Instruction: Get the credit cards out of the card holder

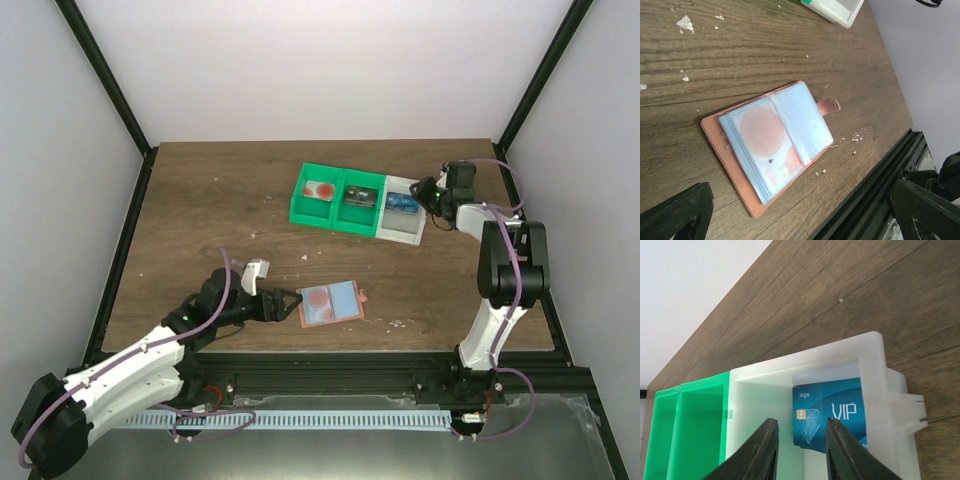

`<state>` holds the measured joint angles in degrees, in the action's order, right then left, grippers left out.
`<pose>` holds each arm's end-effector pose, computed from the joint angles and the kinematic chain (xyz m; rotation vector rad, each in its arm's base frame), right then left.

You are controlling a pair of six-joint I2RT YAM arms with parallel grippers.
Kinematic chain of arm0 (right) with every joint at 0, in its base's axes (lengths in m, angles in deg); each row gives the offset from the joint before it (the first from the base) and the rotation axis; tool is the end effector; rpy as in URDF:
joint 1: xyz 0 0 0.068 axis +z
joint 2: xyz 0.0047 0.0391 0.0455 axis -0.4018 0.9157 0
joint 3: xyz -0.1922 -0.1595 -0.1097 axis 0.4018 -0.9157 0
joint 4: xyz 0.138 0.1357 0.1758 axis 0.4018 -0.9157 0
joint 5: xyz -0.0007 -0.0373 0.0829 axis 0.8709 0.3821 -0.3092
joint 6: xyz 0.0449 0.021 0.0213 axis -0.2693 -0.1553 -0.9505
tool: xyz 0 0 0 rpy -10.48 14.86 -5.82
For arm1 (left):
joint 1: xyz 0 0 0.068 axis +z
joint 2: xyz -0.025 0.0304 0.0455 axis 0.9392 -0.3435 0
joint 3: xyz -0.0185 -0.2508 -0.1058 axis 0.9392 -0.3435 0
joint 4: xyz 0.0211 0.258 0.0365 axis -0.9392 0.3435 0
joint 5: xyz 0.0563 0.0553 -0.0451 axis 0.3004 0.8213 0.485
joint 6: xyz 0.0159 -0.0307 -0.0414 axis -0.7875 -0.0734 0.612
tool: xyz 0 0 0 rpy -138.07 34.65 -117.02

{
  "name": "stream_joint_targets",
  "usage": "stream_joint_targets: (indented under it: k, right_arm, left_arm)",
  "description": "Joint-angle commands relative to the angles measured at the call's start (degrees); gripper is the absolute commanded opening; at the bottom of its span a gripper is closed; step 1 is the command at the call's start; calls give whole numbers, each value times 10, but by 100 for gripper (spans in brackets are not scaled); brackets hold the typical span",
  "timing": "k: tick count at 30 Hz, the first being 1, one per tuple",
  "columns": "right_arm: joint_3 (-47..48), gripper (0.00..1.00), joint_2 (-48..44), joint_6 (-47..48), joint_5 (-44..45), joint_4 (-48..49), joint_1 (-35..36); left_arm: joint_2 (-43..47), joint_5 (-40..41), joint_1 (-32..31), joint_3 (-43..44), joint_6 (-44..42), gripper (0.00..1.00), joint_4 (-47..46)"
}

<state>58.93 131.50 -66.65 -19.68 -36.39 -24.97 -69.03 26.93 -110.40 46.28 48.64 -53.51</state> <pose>0.4046 0.0041 0.1816 0.5612 2.2026 0.7676 0.1233 -0.1203 0.1844 0.2163 2.2909 -1.1412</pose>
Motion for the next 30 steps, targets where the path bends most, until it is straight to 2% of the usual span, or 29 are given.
stream_joint_targets:
  k: [1,8,15,19,30]
  right_arm:
    - [32,32,-38,16,28,-30,-5]
    - [33,35,-92,33,6,-94,-4]
    - [-35,36,-194,51,-26,-124,2]
    - [-84,37,-247,63,-44,-142,14]
    - [-221,37,-378,71,-48,-167,112]
  left_arm:
    - [-10,-2,3,15,3,100,-1]
    - [-37,-1,2,28,10,100,-9]
    - [-78,-4,2,47,6,97,-33]
    - [-110,-35,3,47,21,96,-67]
    - [-153,-26,2,34,50,96,-119]
